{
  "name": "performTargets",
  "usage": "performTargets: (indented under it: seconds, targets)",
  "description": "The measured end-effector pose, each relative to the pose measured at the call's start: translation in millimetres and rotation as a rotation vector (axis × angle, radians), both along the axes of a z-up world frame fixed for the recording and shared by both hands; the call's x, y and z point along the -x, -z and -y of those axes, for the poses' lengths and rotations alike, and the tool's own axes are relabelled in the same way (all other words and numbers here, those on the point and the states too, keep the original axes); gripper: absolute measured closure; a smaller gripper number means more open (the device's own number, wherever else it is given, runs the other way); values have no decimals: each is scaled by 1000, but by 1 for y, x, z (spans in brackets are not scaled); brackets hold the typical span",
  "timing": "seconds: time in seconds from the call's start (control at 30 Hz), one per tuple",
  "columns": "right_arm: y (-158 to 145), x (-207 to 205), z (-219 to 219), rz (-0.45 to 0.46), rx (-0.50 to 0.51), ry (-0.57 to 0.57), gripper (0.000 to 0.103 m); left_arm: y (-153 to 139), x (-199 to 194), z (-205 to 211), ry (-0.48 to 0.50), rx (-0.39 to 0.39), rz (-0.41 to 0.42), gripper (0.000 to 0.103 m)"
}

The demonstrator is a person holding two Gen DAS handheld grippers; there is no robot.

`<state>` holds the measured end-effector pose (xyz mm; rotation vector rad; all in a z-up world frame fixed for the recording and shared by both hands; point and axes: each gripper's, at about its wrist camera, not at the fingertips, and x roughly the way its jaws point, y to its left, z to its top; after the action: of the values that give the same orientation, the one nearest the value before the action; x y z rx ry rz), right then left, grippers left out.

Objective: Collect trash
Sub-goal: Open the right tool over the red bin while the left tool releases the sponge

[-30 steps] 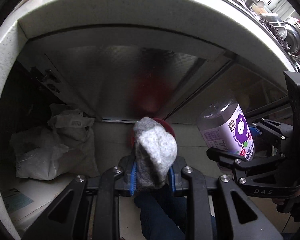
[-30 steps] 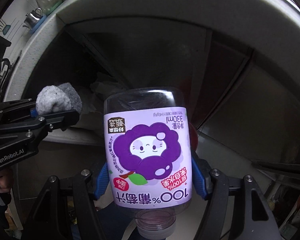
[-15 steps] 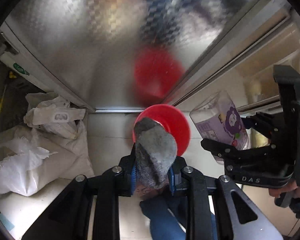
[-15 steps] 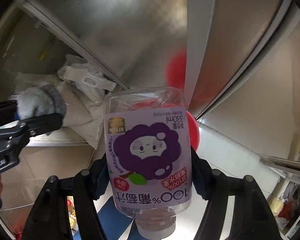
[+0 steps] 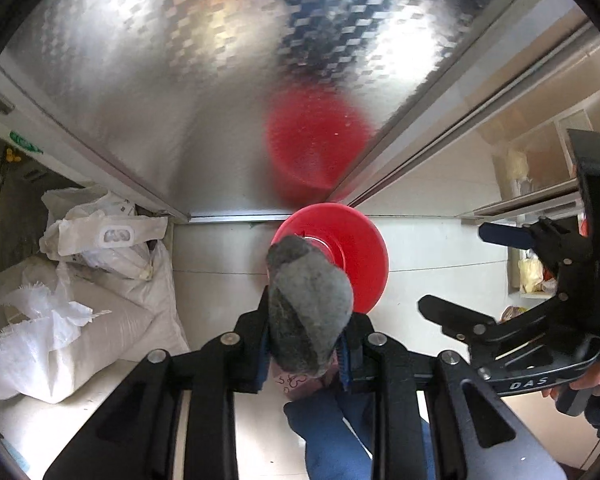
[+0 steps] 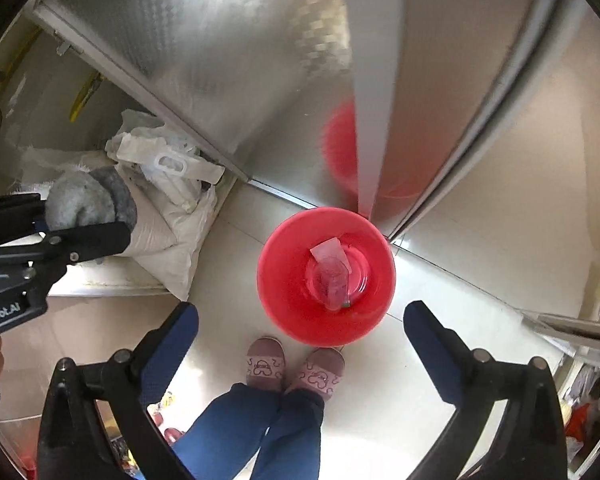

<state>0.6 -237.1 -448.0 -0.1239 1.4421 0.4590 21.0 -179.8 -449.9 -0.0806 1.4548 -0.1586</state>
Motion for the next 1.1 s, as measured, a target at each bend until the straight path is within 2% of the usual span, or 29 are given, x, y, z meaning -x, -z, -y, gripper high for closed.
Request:
performTargets:
  seconds: [0.23,0.43,0.63,0.77,0.83,0.9,0.93,1.1]
  targets:
    - [-4,2,19,27,19,92,0,0,-4,14,33,3,4,80]
    - [-1,3,47,-25,-64,236,0,11,-8,29,65,18,-24,80]
    - [1,6,47,26,2,227,0,17,-10,40,92,25,-26,79]
    - [1,6,53,28,10,239,0,21,-14,46,106,33,-39,72]
    - [0,6,55,32,11,245,0,21,-15,47,108,36,-38,61]
    - [0,7,57,30,3,247,0,21,-17,48,102,42,-39,29]
    - [1,7,57,21,-4,246,0,20,-18,47,95,50,-34,24]
    - [3,7,56,10,-12,242,1,12,-22,45,77,50,5,18]
